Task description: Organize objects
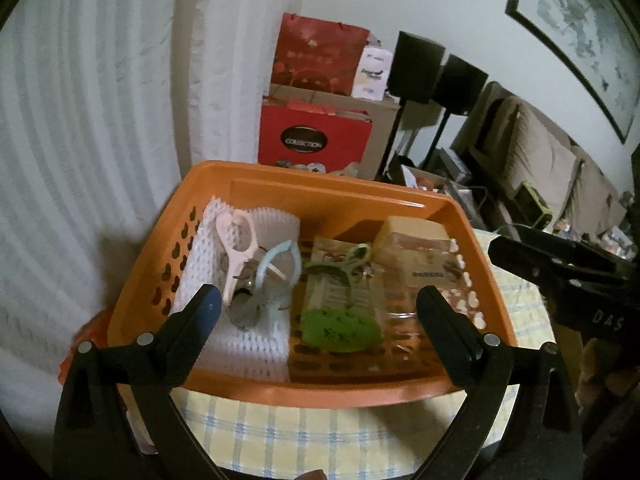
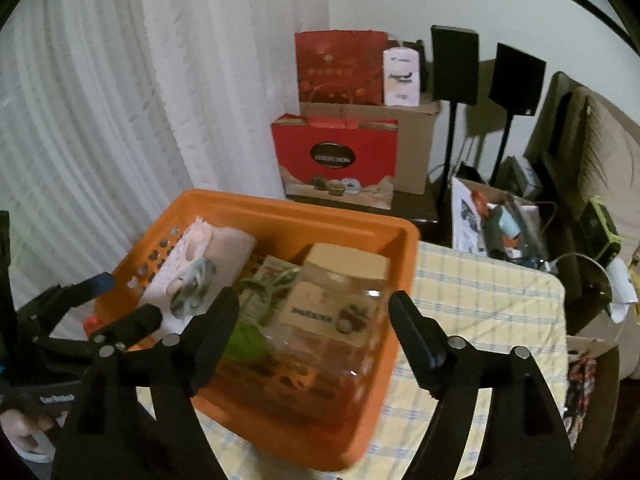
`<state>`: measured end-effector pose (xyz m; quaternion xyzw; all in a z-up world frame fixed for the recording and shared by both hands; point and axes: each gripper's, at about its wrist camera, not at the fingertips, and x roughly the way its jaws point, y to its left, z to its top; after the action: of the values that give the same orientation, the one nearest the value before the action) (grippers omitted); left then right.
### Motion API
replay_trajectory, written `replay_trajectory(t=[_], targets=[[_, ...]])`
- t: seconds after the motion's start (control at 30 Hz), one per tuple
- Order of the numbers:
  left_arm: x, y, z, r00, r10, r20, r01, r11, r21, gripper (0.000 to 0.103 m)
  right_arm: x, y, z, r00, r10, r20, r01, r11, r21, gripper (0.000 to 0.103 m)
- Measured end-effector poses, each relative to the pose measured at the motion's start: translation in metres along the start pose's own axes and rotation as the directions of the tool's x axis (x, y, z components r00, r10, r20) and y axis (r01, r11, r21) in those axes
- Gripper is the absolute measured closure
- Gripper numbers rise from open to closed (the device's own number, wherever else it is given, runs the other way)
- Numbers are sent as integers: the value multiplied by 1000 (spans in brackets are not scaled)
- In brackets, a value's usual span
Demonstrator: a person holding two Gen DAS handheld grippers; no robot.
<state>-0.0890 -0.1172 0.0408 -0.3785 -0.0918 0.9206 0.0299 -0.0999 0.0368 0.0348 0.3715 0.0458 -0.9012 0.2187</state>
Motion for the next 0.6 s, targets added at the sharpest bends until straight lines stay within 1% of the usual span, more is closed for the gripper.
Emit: replay_trajectory(t=[0.07,0.13,0.33,0.4,0.43,0.6], targets=[[-5,-6,-1,1000,-3,4,3,1000,12,5,-7,-5,-6,1000,-9,7,9,1000,4,19],[-10,-13,-3,1000,-8,8,8,1000,21,0,-14,-11,-12,1000,-18,14,18,1000,9,17],[-24,-33,-11,1000,-26,16,26,999,44,0,-29,-26,-32,999,-47,22,47,998,32,11],[-28,-40,-14,999,-33,16,32,998,56,0,-35,-32,-40,998,-49,27,48,998,50,6],[-29,-45,-16,999,-39,17,38,997,61,0,-38,-35,-44,998,-52,29,50,997,59,1],[-36,-67,-27,998,-60,17,59,995,84,0,-56,-51,-62,996,-76,43,72,993,93,0]])
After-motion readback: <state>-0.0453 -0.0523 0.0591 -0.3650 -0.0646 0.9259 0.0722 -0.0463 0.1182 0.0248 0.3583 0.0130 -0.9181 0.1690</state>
